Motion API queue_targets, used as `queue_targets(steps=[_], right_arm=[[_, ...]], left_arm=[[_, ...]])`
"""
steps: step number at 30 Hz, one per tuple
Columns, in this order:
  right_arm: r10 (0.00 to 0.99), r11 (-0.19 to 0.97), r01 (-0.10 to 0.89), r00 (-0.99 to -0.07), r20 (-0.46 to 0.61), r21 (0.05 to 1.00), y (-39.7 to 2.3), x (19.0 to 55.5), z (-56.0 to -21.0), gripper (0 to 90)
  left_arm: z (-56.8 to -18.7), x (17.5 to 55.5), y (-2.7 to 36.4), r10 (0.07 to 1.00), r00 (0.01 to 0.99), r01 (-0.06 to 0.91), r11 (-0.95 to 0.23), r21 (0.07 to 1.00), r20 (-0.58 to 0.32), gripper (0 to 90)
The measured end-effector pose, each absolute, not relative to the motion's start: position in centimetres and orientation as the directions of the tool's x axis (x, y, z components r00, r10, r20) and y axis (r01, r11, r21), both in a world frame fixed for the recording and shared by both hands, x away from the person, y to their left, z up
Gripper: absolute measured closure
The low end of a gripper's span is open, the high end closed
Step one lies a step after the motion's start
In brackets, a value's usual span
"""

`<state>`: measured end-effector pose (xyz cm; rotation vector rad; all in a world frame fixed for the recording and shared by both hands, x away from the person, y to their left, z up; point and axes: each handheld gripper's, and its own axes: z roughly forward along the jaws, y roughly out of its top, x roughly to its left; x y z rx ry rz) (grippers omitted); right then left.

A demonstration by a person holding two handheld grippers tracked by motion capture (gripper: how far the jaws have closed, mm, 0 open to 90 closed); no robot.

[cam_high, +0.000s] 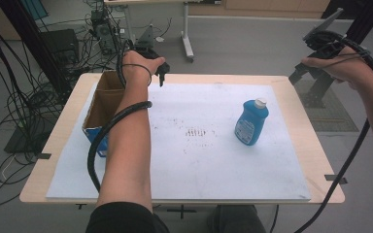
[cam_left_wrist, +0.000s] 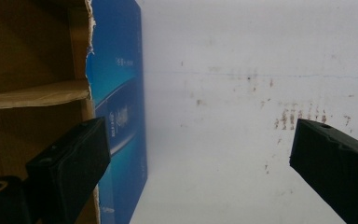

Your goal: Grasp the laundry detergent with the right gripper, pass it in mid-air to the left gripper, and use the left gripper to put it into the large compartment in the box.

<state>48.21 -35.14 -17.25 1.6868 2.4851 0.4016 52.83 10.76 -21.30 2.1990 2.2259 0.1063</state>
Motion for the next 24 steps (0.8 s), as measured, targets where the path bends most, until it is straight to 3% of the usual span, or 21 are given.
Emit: queue_targets(steps=[24], right_arm=[[0.905, 0.371, 0.877, -0.415, 0.094, 0.305, -36.0, 45.5, -18.7, 9.6]], left_arm=[[-21.1, 52.2, 10.3, 0.999, 0.005, 0.998, -0.007, 0.059, 0.039, 5.5]])
